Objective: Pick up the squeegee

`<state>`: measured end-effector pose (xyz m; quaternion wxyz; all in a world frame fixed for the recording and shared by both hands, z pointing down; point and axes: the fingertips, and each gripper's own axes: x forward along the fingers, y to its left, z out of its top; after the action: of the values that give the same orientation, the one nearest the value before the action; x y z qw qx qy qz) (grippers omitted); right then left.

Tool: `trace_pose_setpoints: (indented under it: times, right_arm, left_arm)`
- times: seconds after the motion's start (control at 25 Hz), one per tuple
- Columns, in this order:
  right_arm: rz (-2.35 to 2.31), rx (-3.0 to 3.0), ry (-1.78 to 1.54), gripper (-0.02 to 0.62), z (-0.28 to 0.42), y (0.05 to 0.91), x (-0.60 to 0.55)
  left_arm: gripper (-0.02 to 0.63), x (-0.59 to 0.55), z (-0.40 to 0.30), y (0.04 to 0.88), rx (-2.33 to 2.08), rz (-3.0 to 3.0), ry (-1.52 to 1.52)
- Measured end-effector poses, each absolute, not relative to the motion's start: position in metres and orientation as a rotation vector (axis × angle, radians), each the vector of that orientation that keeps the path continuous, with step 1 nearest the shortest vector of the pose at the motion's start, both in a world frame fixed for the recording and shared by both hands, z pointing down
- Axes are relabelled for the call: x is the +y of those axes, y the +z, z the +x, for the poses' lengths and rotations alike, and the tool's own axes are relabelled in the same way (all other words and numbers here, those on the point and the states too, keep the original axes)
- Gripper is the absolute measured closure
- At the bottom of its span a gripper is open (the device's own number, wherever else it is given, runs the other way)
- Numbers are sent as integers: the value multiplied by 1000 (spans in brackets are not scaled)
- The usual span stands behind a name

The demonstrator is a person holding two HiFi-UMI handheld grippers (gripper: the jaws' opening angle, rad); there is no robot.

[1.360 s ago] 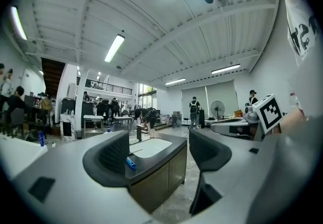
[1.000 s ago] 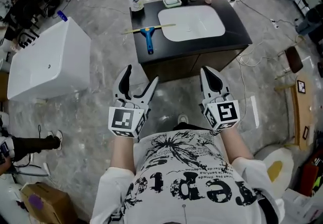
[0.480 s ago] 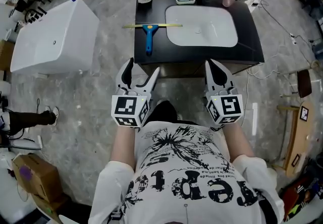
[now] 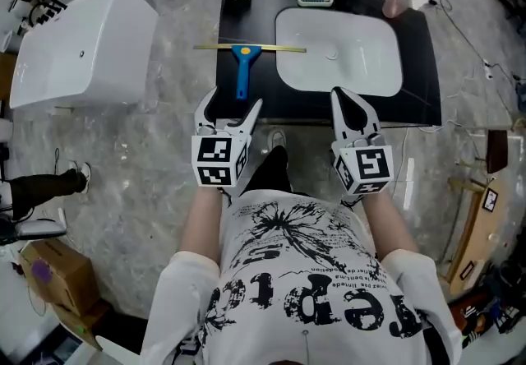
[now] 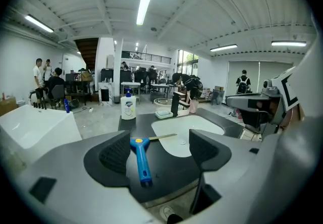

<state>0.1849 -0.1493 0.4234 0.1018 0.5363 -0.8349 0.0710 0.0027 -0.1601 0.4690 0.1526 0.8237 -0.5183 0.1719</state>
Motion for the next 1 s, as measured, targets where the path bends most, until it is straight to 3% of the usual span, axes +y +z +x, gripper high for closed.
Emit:
trace_pose_setpoints:
  times: [0.44, 1.0]
  right_arm:
    - [1476, -2367, 332, 580, 164, 495, -284]
    - [1459, -2297, 416, 580, 161, 536, -340]
  left_arm:
    - [249, -289, -5, 584, -1408, 2130, 653]
    - [249, -330, -1, 667, -1305, 1955, 818]
